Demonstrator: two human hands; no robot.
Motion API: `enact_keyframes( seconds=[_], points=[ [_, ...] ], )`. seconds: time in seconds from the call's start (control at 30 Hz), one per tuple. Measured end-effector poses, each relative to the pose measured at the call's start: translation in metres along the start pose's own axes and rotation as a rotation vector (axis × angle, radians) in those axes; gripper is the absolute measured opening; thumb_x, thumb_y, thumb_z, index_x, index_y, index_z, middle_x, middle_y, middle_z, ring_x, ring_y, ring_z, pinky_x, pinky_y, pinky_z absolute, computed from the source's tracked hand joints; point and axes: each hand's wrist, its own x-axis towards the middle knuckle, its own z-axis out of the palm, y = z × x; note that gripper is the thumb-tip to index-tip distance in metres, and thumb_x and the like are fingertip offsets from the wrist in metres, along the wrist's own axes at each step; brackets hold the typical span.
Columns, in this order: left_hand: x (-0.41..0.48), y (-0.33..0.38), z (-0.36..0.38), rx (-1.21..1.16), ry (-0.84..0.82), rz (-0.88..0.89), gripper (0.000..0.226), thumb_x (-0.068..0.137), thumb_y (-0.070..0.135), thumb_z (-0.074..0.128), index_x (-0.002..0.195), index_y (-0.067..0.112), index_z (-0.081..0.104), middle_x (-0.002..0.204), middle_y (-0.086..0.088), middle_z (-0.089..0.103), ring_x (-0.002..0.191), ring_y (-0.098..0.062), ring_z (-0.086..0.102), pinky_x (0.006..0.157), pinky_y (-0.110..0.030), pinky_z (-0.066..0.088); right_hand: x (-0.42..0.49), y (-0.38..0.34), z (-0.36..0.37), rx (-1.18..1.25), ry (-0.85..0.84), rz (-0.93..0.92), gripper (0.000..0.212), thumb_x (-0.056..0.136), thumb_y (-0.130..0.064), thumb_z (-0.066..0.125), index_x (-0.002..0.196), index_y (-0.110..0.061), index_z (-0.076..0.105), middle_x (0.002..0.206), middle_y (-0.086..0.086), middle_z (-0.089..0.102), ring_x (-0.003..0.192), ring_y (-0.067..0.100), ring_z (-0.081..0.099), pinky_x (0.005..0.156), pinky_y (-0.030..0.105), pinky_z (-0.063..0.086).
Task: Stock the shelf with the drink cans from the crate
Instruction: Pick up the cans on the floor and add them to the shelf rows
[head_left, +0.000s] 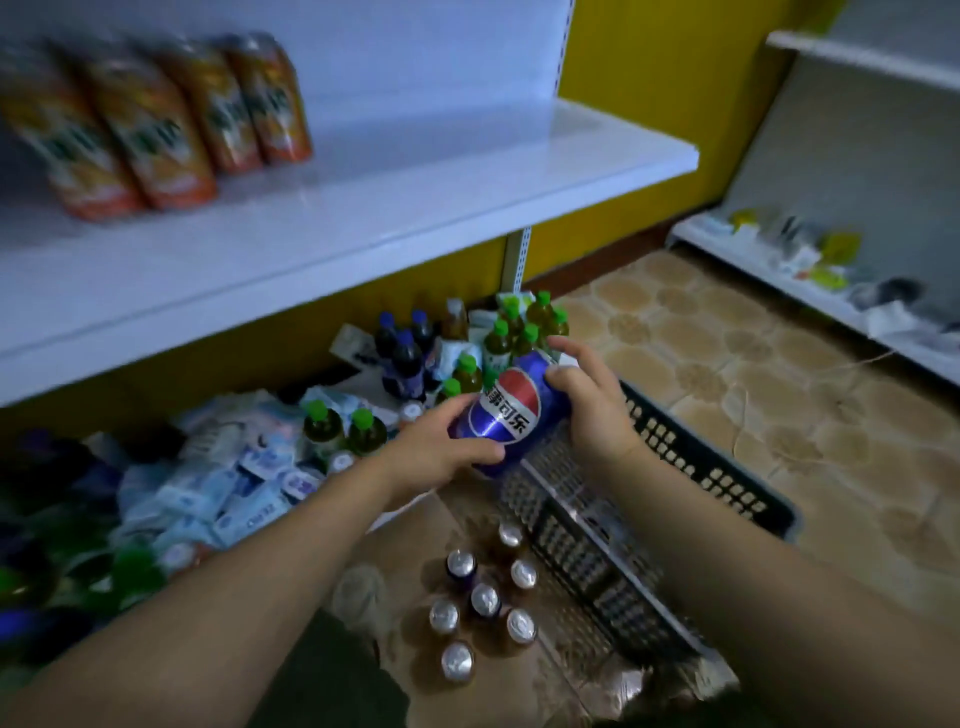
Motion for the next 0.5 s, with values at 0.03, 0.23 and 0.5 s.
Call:
enact_keyframes(
  seconds=[0.03,0.23,0.5],
  points=[
    [-0.013,0.016,-0.004,-0.022,0.019,0.02,0.054,0.072,0.008,0.078,0.116,0.025,0.052,0.11,0.0,0.064,0.099,-0.019,0.064,0.084,-0.037,0.055,-0.003,-0.018,0.01,0.03,0.008,-0.034,0.046,0.069,-0.026,0.055,0.115,-0.022,0.056,0.108,0.01,0.061,0.085,0.019,0.065,0.061,0.026,0.054],
    [-0.076,0.089,-0.023,0.034,0.358,0.299,0.045,0.074,0.0,0.075,0.106,0.023,0.054,0.096,0.002,0.066,0.079,-0.011,0.064,0.066,-0.019,0.054,-0.018,-0.093,0.066,-0.027,-0.058,-0.207,0.036,0.093,-0.025,0.061,0.125,-0.019,0.047,0.113,0.003,0.059,0.087,0.003,0.06,0.067,0.014,0.049],
    [-0.144,0.11,-0.109,0.259,0.517,0.267,0.051,0.08,0.018,0.074,0.124,0.025,0.047,0.115,0.003,0.061,0.102,-0.012,0.061,0.079,-0.022,0.051,-0.028,-0.14,0.16,-0.295,-0.24,-0.323,0.066,0.077,-0.036,0.078,0.132,-0.029,0.042,0.111,-0.006,0.057,0.099,0.015,0.061,0.086,0.036,0.055]
  ],
)
